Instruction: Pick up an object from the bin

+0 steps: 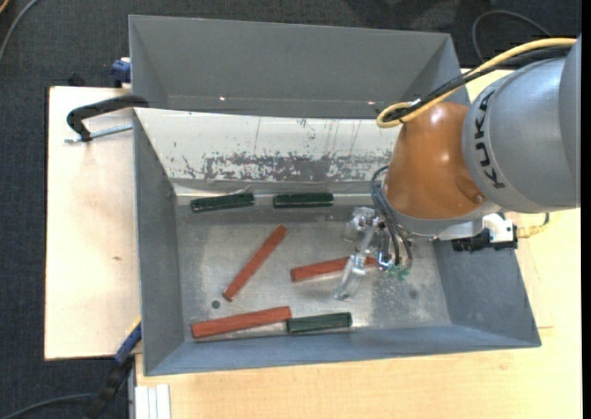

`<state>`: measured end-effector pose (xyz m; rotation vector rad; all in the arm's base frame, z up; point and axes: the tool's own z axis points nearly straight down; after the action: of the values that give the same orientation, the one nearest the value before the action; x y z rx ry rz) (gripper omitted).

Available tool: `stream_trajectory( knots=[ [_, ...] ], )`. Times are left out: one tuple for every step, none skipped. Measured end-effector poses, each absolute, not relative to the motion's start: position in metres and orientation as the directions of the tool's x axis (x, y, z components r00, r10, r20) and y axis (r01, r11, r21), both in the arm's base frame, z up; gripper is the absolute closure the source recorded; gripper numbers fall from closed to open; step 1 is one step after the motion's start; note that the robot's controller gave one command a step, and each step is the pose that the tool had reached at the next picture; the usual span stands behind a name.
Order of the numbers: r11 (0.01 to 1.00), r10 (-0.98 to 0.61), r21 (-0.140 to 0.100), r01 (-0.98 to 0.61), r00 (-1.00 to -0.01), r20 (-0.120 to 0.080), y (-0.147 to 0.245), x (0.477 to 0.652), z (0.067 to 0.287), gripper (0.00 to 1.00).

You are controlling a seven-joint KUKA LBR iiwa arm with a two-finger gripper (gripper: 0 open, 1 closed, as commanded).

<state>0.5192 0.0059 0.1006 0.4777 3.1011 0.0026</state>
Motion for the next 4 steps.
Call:
stream_trajectory(
  knots=[
    [0.920,0.393,0.001,0.393,-0.920,0.004,0.013,0.506,0.069,0.00],
    [0.920,0.392,0.001,0.392,-0.920,0.002,0.014,0.507,0.070,0.00],
    [0.920,0.392,0.001,0.392,-0.920,0.002,0.014,0.507,0.070,1.00],
    [0.920,0.391,0.003,0.391,-0.920,-0.004,0.015,0.508,0.081,1.00]
  ],
)
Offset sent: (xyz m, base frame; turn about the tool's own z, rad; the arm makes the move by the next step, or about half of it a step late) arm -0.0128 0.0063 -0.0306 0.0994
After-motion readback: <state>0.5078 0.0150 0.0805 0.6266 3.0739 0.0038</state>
